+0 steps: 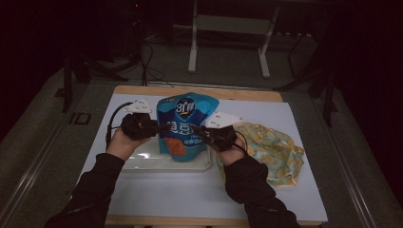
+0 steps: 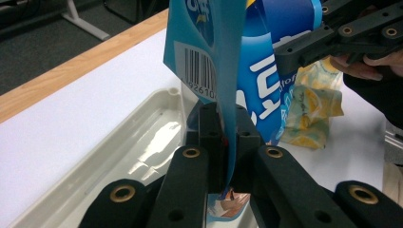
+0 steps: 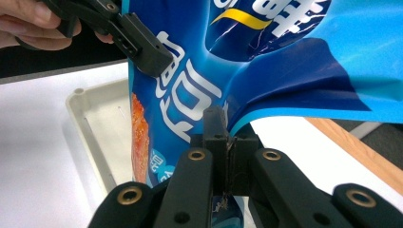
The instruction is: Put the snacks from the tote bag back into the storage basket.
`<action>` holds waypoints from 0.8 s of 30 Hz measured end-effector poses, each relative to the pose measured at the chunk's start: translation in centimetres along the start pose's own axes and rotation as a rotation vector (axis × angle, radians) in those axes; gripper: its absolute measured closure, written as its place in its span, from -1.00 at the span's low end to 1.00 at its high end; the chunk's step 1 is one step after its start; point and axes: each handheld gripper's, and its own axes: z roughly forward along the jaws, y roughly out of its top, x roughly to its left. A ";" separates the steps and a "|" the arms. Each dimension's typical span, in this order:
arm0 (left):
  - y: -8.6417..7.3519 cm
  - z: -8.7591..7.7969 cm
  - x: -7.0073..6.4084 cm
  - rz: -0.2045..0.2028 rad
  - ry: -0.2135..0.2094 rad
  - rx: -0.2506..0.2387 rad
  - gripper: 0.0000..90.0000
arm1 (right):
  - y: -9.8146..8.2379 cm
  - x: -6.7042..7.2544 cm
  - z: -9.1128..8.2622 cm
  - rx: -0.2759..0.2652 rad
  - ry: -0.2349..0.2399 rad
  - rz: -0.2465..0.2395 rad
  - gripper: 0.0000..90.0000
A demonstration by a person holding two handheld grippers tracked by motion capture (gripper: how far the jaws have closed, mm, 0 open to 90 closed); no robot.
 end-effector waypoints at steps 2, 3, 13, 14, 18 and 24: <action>-0.2 0.3 0.0 0.005 0.000 0.001 0.94 | -0.4 0.0 0.1 -0.002 -0.003 0.007 0.98; -0.3 0.5 0.1 0.008 -0.001 0.000 0.94 | -0.5 0.0 0.1 -0.002 -0.005 0.013 0.98; -1.5 1.9 0.8 0.002 -0.020 0.005 0.94 | -2.1 -0.1 0.9 0.010 -0.018 0.032 0.98; -1.6 2.0 0.8 0.000 -0.020 0.004 0.94 | -2.3 -0.1 1.0 0.012 -0.017 0.033 0.98; -2.0 2.3 0.9 0.006 -0.022 0.004 0.94 | -2.8 -0.2 1.2 0.014 -0.014 0.038 0.98; -2.6 2.7 1.0 0.018 -0.018 0.007 0.94 | -3.4 -0.1 1.6 0.023 -0.013 0.045 0.98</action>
